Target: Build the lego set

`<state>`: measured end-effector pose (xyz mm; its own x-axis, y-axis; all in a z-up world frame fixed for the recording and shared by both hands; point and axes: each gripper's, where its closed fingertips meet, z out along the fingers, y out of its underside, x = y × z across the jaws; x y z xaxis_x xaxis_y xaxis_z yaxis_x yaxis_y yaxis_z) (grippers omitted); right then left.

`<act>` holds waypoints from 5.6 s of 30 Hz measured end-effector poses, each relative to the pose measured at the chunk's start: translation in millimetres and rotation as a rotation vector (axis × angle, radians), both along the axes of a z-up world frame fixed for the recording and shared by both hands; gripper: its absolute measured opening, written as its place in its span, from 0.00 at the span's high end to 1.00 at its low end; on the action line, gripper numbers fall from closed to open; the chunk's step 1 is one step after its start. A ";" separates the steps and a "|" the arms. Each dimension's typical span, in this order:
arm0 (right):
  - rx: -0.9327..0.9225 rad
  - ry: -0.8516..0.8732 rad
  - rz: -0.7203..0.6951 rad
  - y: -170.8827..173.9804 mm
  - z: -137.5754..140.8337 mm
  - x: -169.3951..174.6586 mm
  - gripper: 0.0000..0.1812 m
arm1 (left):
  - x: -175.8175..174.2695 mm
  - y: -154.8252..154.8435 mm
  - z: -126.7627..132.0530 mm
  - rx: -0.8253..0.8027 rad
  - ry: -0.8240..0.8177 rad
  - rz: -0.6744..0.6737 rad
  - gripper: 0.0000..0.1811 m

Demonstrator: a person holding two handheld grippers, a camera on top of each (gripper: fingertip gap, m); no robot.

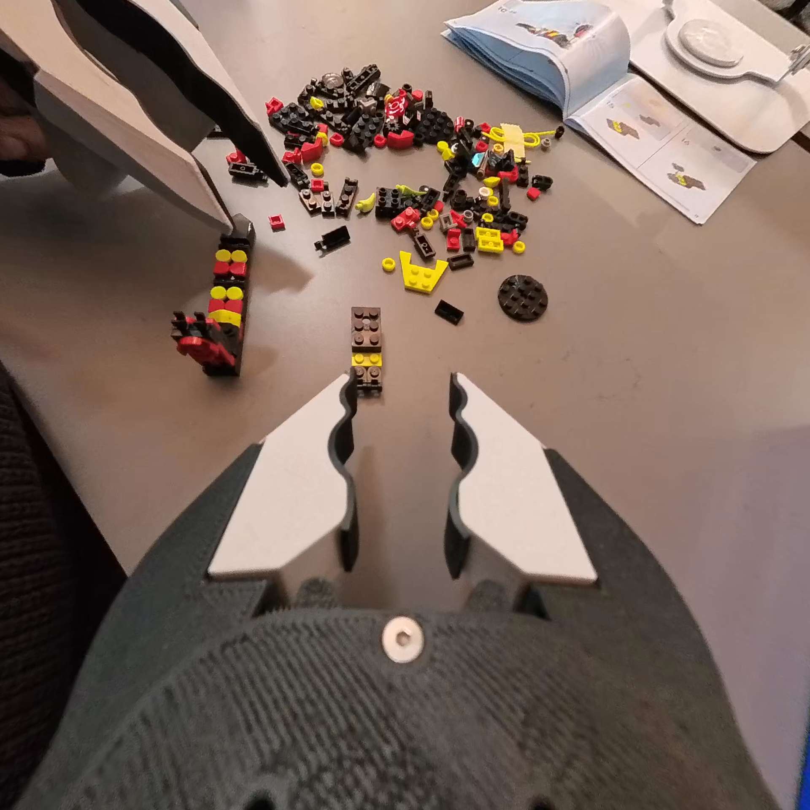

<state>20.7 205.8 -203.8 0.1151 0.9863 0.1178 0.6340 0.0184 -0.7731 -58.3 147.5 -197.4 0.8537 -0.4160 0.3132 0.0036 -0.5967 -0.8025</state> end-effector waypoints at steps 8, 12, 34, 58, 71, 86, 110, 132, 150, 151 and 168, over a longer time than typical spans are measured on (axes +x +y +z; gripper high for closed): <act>-0.006 -0.008 -0.001 0.1 -1.6 0.6 0.77 | 0.5 -0.3 -1.7 -0.008 0.000 -0.002 0.77; -0.009 -0.012 -0.001 0.0 -2.5 0.9 0.77 | 0.4 -0.2 -2.3 -0.010 0.001 -0.002 0.77; -0.025 -0.039 -0.001 -0.8 -8.0 1.8 0.77 | -1.2 0.2 -4.1 -0.022 0.000 0.006 0.77; -0.402 -0.081 0.119 -45.4 -22.4 -4.9 0.77 | 0.1 -0.4 -6.8 -0.037 0.002 0.003 0.77; -0.402 -0.071 0.069 -32.6 -20.7 -1.8 0.75 | -17.5 5.3 -6.4 -0.051 -0.029 0.093 0.78; -0.381 -0.085 0.061 -29.7 -23.0 -0.3 0.75 | -16.9 5.2 -8.5 -0.067 -0.050 0.096 0.78; -0.362 -0.038 0.017 -19.3 -16.1 -2.8 0.75 | -53.8 19.7 -16.2 -0.108 0.007 0.320 0.75; -0.459 0.146 -0.045 3.8 16.8 10.1 0.76 | -100.5 300.1 -45.6 -0.231 0.378 0.415 0.50; -0.538 0.155 -0.073 7.4 13.3 10.2 0.76 | -79.6 300.3 -24.4 -0.120 0.339 0.333 0.85; -0.541 0.155 -0.072 7.3 13.2 10.0 0.76 | -70.1 299.7 -23.4 -0.107 0.341 0.286 0.75; -0.560 0.167 -0.070 7.2 15.2 10.6 0.76 | -58.8 305.2 -36.6 -0.160 0.337 0.274 0.90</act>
